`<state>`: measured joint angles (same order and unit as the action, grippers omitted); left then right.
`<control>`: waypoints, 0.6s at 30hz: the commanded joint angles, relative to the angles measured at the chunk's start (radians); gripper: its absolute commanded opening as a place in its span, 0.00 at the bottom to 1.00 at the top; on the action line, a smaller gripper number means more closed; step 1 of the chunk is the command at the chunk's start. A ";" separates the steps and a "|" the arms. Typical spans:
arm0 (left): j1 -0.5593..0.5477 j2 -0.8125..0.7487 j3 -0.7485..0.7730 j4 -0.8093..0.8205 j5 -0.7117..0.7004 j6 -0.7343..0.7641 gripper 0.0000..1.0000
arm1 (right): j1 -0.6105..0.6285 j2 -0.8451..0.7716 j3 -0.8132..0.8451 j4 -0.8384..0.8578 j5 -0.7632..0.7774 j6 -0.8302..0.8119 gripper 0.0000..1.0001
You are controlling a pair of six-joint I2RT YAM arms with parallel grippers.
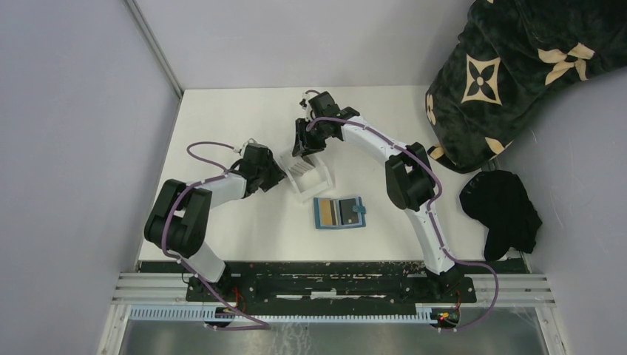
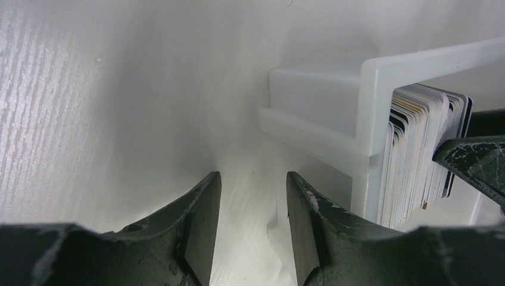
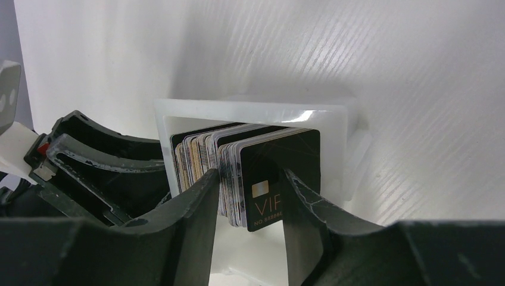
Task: Put the credit cards into the card holder
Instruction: Pick up the credit card from the storage box.
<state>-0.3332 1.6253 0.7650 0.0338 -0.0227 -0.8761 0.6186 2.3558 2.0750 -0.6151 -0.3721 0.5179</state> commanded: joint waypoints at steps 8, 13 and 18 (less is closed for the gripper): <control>0.000 0.015 0.055 0.037 0.023 -0.012 0.53 | 0.056 0.011 0.067 -0.070 0.004 -0.040 0.42; 0.001 0.016 0.066 0.031 0.022 -0.009 0.53 | 0.066 -0.001 0.075 -0.080 0.013 -0.044 0.38; 0.000 0.019 0.071 0.029 0.024 -0.004 0.53 | 0.077 -0.013 0.084 -0.099 0.028 -0.052 0.36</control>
<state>-0.3309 1.6302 0.7830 0.0010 -0.0238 -0.8761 0.6479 2.3558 2.1201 -0.6746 -0.3141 0.4717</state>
